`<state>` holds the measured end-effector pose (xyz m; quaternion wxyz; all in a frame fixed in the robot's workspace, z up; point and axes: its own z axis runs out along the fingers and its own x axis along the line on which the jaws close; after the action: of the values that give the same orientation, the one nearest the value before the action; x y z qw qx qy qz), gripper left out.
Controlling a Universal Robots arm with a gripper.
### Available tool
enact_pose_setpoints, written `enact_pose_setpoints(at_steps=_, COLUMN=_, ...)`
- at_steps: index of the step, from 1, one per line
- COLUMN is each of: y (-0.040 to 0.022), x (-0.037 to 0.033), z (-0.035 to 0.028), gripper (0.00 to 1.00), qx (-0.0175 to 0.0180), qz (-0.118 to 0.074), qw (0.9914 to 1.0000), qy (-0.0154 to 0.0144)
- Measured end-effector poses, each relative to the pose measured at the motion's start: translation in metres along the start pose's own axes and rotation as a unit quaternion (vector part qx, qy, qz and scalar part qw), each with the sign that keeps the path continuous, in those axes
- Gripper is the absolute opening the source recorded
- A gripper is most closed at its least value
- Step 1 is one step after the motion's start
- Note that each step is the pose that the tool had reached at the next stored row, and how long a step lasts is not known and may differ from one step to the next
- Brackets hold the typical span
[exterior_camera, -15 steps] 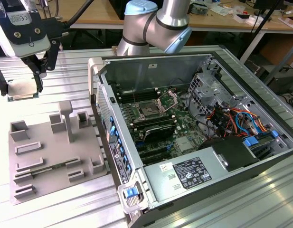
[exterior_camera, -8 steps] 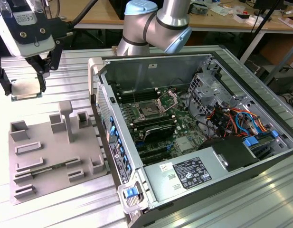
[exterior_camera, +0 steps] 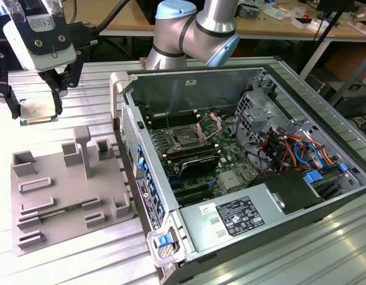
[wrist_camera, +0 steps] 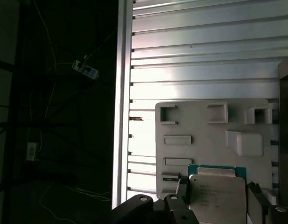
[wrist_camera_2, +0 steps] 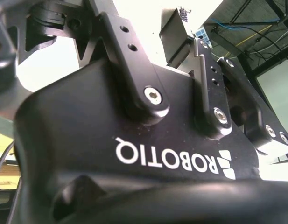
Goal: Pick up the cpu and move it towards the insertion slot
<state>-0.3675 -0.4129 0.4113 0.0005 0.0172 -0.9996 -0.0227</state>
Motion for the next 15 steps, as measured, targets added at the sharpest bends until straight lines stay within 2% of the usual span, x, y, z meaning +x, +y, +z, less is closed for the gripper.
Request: enact_pose_setpoints(at_steps=15, y=-0.0004, x=-0.0125, z=0.0, gripper=0.55, qx=0.0015, qz=0.0, qw=1.0, qy=0.0001)
